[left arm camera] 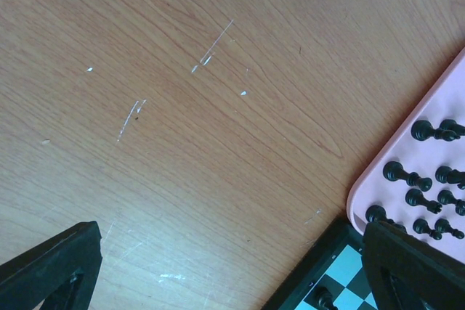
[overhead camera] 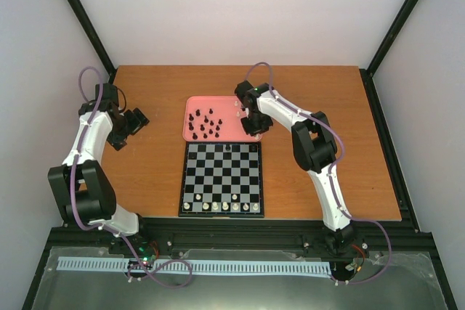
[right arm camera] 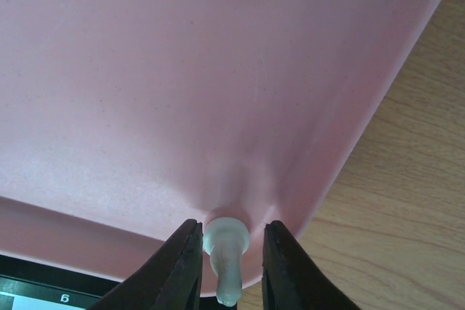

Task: Set up the chess pieces on the board
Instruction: Pick up the chess piece from the storage box.

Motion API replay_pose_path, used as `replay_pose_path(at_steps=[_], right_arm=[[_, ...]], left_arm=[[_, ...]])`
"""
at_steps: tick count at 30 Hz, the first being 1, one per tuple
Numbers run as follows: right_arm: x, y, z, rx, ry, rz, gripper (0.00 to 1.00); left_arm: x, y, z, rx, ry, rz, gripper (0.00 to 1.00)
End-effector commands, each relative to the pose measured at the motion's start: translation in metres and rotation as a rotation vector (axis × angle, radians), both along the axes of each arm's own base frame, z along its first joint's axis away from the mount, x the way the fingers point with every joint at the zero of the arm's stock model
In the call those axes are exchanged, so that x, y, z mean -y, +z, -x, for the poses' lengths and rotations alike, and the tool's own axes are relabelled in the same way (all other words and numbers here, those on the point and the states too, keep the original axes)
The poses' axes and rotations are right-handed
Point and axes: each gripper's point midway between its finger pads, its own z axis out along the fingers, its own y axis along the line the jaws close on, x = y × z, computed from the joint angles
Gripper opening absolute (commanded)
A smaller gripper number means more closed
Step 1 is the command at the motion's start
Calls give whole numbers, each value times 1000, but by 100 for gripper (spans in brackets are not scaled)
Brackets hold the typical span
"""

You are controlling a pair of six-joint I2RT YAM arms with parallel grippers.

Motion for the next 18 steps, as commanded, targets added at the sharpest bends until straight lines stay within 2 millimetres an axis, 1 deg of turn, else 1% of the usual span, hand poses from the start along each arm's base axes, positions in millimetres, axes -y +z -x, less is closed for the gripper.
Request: replay_pose_path(at_steps=[1, 7, 14, 15, 18], right_arm=[[1, 6, -1, 10, -10, -15, 23], [3, 5, 4, -10, -11, -13, 22], [5, 7, 7, -6, -17, -12, 26], [5, 7, 7, -8, -18, -11, 25], [4, 9, 6, -1, -21, -18, 16]], left_arm=[[0, 6, -10, 34, -22, -9, 100], [1, 4, -10, 29, -25, -8, 100], [2, 2, -9, 26, -26, -8, 100], [2, 2, -9, 26, -28, -9, 100], [2, 3, -10, 28, -27, -9, 100]])
